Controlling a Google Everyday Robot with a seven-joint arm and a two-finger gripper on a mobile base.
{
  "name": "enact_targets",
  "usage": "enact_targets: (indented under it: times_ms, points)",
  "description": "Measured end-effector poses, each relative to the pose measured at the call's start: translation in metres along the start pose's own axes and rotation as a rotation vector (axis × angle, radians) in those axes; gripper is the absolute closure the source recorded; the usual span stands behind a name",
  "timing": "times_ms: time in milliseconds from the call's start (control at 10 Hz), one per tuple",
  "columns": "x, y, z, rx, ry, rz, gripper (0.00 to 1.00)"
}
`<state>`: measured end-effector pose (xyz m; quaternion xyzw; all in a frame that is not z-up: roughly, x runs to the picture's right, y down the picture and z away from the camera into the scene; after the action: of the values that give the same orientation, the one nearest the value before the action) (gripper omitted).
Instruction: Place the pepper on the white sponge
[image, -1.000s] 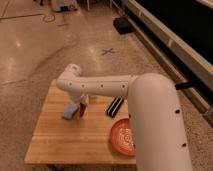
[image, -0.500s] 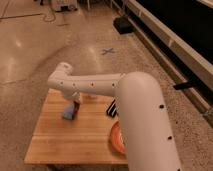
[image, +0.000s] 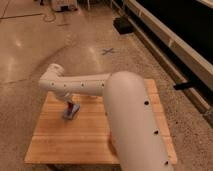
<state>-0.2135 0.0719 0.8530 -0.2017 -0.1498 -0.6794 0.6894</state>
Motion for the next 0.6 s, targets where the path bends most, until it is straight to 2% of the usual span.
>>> enact_targets:
  times_ms: [100,300,600]
  points:
    - [-0.001,-0.005,0.000,0.000,0.003,-0.005,0.44]
    - [-0.001,-0.018,0.002,0.002,0.000,-0.009,0.44]
    - [0.003,-0.011,0.010,-0.013,0.002,-0.004,0.44]
